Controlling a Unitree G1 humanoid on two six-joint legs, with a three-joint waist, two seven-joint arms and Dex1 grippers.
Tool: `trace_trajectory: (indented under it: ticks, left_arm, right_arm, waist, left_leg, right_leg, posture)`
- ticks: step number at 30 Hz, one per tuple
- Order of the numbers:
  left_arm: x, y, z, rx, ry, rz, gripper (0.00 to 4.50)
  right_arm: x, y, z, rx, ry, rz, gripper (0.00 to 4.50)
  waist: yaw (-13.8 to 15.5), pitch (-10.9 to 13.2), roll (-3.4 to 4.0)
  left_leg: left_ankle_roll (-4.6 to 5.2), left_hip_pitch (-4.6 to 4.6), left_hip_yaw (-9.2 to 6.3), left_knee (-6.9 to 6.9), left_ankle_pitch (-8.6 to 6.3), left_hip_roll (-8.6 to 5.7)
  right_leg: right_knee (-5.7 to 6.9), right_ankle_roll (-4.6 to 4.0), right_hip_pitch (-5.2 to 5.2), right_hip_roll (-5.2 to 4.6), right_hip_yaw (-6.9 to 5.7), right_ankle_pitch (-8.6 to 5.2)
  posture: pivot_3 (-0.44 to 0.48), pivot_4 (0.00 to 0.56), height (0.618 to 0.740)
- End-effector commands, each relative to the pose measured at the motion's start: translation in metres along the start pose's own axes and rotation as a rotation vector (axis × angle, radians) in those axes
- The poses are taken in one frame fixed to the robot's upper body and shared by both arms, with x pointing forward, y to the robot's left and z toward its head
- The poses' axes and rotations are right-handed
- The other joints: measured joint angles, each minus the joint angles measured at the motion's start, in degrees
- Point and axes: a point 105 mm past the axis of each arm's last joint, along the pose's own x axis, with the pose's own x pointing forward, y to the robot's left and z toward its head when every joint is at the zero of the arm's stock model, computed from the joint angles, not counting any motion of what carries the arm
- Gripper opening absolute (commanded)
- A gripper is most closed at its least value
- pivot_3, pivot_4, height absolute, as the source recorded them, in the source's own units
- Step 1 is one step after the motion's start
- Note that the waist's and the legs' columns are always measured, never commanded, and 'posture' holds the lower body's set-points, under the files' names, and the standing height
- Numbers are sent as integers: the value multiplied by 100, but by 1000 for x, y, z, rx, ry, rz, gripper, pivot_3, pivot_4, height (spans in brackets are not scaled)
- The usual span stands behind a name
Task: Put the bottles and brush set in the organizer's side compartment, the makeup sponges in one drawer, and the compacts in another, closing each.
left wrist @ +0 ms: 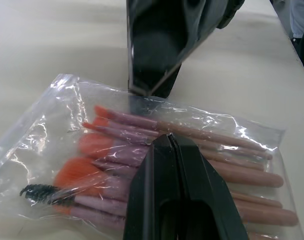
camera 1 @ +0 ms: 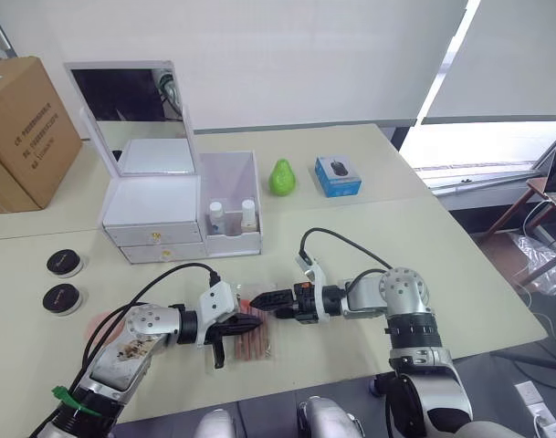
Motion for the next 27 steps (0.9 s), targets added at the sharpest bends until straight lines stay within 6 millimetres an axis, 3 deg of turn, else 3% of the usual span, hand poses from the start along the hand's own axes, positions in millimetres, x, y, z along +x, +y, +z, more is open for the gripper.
trace_trajectory:
  ticks: [1,8,18,22,27]
  left_arm:
    - [-1,-5,-1,9,13,-18,0]
    - [-5,-4,0,2,2,-7,0]
    - [-16,7,6,-5,-38,67,0]
    - [-51,16,34,-82,-205,156,933]
    - [-95,10,37,-202,-247,238,2548]
  right_arm:
    - [4,-28,-9,19,28,-146,2459]
    - [8,-29,-7,-1,17,-157,144]
    - [6,-30,-5,0,2,-152,47]
    - [1,-24,1,0,-19,-116,0]
    - [-6,-8,0,-47,-14,-53,0]
  waist:
    - [-1,-2,13]
    - [-3,-12,3]
    - [10,-12,2]
    - [9,-11,0]
    - [12,-10,3]
  left_leg:
    - [3,1,-1,0,-2,0]
    - [25,14,-11,0,-16,1]
    - [23,20,-16,2,-17,0]
    - [23,17,-18,3,-17,2]
    - [23,5,-17,2,-17,1]
  right_leg:
    - [1,0,-3,4,4,0]
    - [0,-12,-1,18,14,-7]
    - [0,-30,-4,18,15,-17]
    - [0,-30,-23,18,14,-17]
    - [-2,-30,-46,14,14,-17]
  posture:
    - [0,150,730]
    - [0,150,730]
    - [0,150,730]
    - [0,150,730]
    - [0,150,730]
